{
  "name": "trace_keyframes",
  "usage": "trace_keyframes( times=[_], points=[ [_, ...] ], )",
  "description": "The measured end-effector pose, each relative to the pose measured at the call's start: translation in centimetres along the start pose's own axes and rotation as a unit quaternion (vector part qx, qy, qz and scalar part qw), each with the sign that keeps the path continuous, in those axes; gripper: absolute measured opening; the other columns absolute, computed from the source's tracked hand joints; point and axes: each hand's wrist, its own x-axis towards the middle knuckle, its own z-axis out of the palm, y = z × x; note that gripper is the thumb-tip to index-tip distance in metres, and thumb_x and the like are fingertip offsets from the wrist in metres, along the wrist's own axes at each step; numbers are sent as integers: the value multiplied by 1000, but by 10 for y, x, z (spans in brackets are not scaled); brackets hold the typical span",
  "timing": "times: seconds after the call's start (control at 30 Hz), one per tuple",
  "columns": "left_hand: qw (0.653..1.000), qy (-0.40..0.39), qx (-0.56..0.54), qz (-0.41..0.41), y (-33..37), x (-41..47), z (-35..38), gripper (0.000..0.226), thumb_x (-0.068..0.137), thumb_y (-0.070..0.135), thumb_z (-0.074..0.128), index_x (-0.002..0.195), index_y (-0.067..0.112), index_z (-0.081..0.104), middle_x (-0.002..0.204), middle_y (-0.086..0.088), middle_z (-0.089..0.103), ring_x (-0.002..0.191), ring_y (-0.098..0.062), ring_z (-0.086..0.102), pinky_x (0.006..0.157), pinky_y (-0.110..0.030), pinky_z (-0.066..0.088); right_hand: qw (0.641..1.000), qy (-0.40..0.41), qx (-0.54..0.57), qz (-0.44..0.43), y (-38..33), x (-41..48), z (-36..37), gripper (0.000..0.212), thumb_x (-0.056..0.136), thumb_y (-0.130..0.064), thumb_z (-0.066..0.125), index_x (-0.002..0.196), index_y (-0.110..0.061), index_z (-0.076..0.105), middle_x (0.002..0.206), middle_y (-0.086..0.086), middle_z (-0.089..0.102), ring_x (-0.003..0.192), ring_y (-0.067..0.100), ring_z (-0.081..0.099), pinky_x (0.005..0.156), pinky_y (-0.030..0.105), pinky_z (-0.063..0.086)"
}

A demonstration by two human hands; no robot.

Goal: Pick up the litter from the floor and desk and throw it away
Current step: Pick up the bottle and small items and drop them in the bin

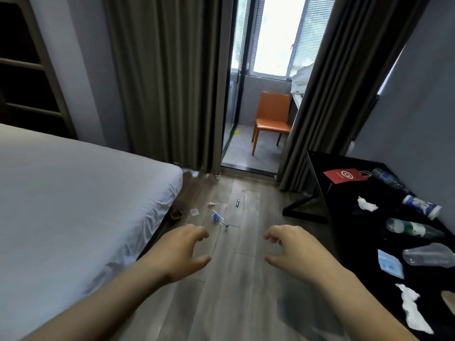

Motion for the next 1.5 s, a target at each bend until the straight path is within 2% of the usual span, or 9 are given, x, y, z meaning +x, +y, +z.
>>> trace_keyframes(
  times=[0.17,0.4,0.6,0.93,1.17,1.5],
  points=[
    [1000,-18,0,-6,-60,66,-15,52,85,50,59,131,28,48,127,9,55,113,-5,52,95,-20,41,1000,-16,11,17,-12,80,8,43,82,-40,62,123,-31,56,115,-12,60,109,5,53,85,21,42],
    [999,-43,-27,-17,-117,131,-13,51,85,51,60,131,29,49,126,10,54,111,-2,51,92,-16,39,996,-76,28,37,-6,170,26,42,83,-38,61,124,-29,56,118,-10,59,111,8,53,89,24,43],
    [998,-49,-38,-32,-154,209,-11,51,86,48,60,132,27,49,127,10,54,113,-2,51,94,-17,41,993,-96,43,52,18,259,40,42,81,-36,63,121,-29,58,114,-10,60,107,9,54,88,26,46],
    [994,-84,-9,-72,-206,378,-7,47,85,49,60,126,28,52,122,9,56,107,-6,53,88,-20,42,989,-116,66,56,86,435,48,42,80,-35,63,121,-29,57,112,-11,60,104,9,55,86,22,45],
    [988,-112,-24,-101,-245,462,13,56,81,53,61,130,27,50,126,8,54,113,-9,53,94,-25,44,982,-166,63,66,119,523,62,43,82,-36,64,123,-27,56,114,-9,59,105,10,56,86,22,45],
    [976,-178,-53,-114,-343,606,46,55,82,47,62,130,23,50,125,2,54,113,-14,53,92,-25,43,971,-209,62,101,136,674,110,43,84,-36,62,125,-26,55,117,-8,60,107,10,56,85,22,45]
  ],
)
